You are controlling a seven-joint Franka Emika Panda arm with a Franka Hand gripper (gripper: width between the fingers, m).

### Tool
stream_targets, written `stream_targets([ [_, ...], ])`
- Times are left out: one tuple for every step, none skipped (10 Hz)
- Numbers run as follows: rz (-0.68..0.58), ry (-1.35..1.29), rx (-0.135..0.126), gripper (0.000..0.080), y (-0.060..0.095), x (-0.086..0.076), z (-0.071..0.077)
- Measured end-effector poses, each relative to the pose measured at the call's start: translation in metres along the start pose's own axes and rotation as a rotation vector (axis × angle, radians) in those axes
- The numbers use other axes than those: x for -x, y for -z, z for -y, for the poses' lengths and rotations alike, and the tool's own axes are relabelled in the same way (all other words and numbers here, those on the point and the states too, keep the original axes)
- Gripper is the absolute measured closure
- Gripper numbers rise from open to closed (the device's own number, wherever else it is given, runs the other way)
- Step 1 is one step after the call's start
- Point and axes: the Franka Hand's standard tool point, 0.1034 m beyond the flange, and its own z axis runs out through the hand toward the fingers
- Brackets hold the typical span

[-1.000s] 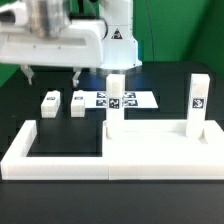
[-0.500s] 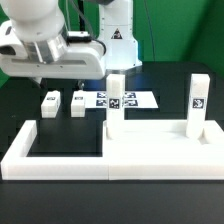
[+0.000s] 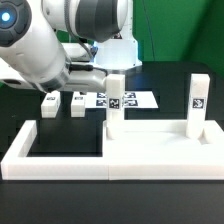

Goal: Assemble desk

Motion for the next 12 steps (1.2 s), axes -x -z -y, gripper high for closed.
stream_targets([
  [-0.006,0.000,0.001,0.0150,0.001,-0.001,0.000],
  [-0.005,0.000,0.001,0.0150,0.000,-0.001,0.000],
  [-0.005,-0.001,0.001,0.0150,0.000,-0.001,-0.001],
  [-0.002,-0.002,0.001,0.0150,-0.006,-0.003,-0.001],
  [-0.005,-0.002,0.004,0.0150,-0.009,-0.001,0.000],
  [-0.011,-0.003,0.004,0.0150,-0.011,-0.001,-0.001],
  [-0.008,-0.003,0.003,0.0150,-0.016,-0.001,-0.003],
  [-0.002,-0.007,0.002,0.0150,-0.021,0.000,-0.002],
  [-0.006,-0.008,0.007,0.0150,-0.024,-0.001,-0.001],
  [-0.018,-0.008,0.009,0.0150,-0.025,-0.001,-0.002],
  [-0.016,-0.011,0.005,0.0150,-0.027,-0.001,-0.004],
  [-0.016,-0.011,0.002,0.0150,-0.027,-0.001,-0.006],
])
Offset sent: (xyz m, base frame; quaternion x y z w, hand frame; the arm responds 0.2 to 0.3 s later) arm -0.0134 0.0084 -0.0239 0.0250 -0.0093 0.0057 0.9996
